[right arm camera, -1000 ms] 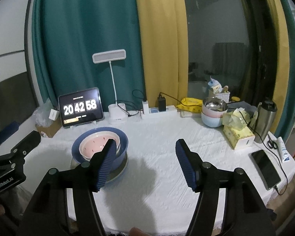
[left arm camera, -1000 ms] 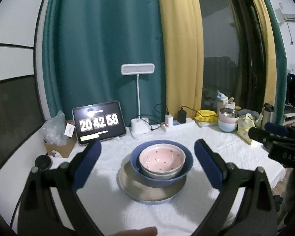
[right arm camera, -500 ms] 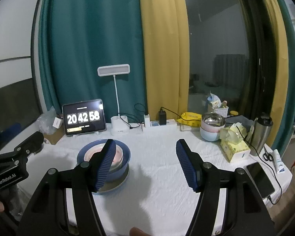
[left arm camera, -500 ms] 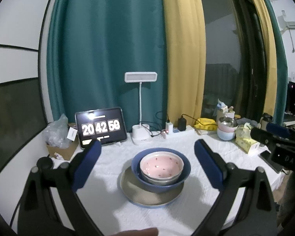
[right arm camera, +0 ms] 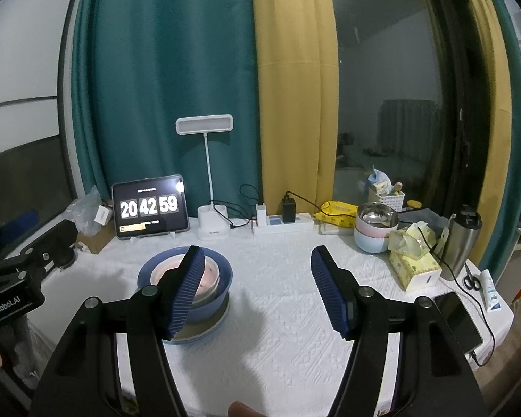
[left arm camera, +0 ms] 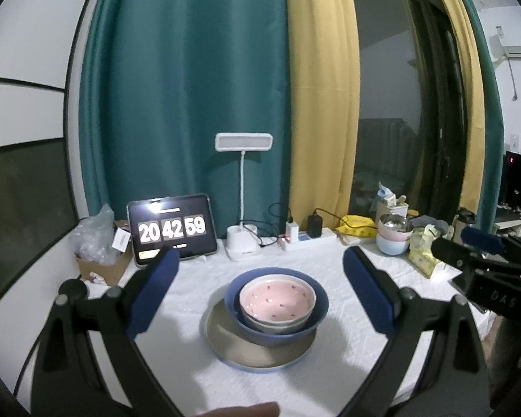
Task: Organize plates and bowls
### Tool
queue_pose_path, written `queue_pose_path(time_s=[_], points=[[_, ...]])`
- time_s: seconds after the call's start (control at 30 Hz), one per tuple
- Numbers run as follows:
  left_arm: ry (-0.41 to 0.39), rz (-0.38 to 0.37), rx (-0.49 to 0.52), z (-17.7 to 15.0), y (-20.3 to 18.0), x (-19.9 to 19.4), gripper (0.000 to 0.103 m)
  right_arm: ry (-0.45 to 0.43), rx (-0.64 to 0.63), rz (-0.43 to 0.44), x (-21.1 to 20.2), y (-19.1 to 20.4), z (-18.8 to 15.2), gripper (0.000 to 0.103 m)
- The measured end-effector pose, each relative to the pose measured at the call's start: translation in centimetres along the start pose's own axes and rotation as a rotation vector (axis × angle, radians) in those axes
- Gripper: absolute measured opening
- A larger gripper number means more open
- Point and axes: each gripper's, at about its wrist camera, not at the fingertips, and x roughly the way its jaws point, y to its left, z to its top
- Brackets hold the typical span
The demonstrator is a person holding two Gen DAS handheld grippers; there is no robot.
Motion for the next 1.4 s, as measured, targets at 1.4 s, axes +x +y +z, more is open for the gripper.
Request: queue_pose_path(time_s=[1.4], points=[[-0.002, -0.021, -0.003, 0.1, -0.21, -0.08, 0.096, 0.006, -0.003, 0.0, 0.12, 0.02, 0.07, 0.067]])
